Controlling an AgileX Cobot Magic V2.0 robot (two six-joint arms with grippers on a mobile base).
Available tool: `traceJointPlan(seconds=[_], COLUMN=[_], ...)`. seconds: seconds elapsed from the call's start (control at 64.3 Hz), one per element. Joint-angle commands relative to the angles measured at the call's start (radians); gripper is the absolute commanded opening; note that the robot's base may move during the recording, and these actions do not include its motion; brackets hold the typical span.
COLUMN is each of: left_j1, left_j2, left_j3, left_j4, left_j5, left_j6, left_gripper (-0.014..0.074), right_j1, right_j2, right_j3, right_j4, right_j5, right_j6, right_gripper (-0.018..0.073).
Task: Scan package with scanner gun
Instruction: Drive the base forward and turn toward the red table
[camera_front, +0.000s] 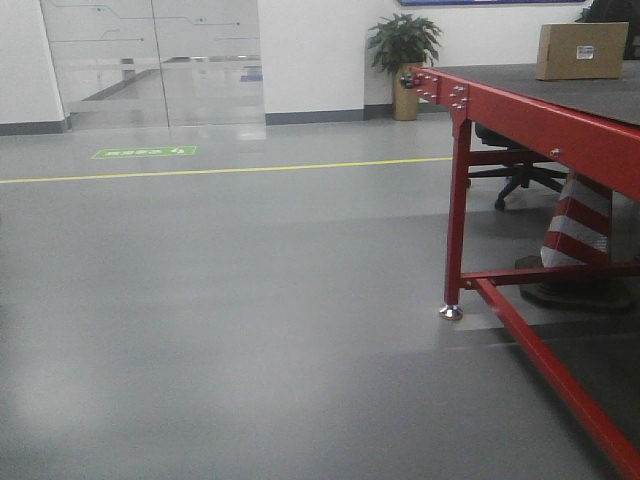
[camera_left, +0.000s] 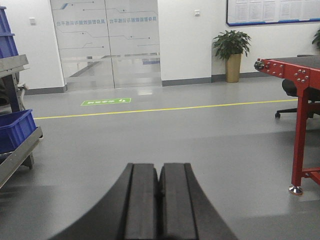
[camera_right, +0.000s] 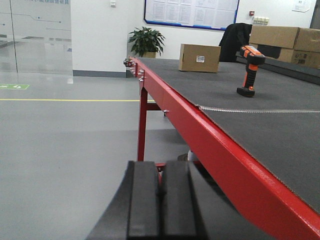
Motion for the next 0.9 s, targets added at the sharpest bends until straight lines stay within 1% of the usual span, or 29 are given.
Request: traceJointPlan(seconds=[0.0, 0.887], left_j1=[0.000, 0.000], left_j2=[-0.004, -0.004], left_j3=[-0.003, -0.003], left_j4=[-0.006, -0.006], left_j5=[-0.017, -0.017], left_j6=[-0.005, -0.005], left_gripper=[-0.0111, -0.0111], right_j1=[-0.002, -0.004], right_j2=[-0.003, -0.003], right_j3=[0.000, 0.000], right_j4=[-0.005, -0.005], right_j5=[-0.014, -0.014], right_j6=[-0.003, -0.003], right_gripper=[-0.0154, -0.0154])
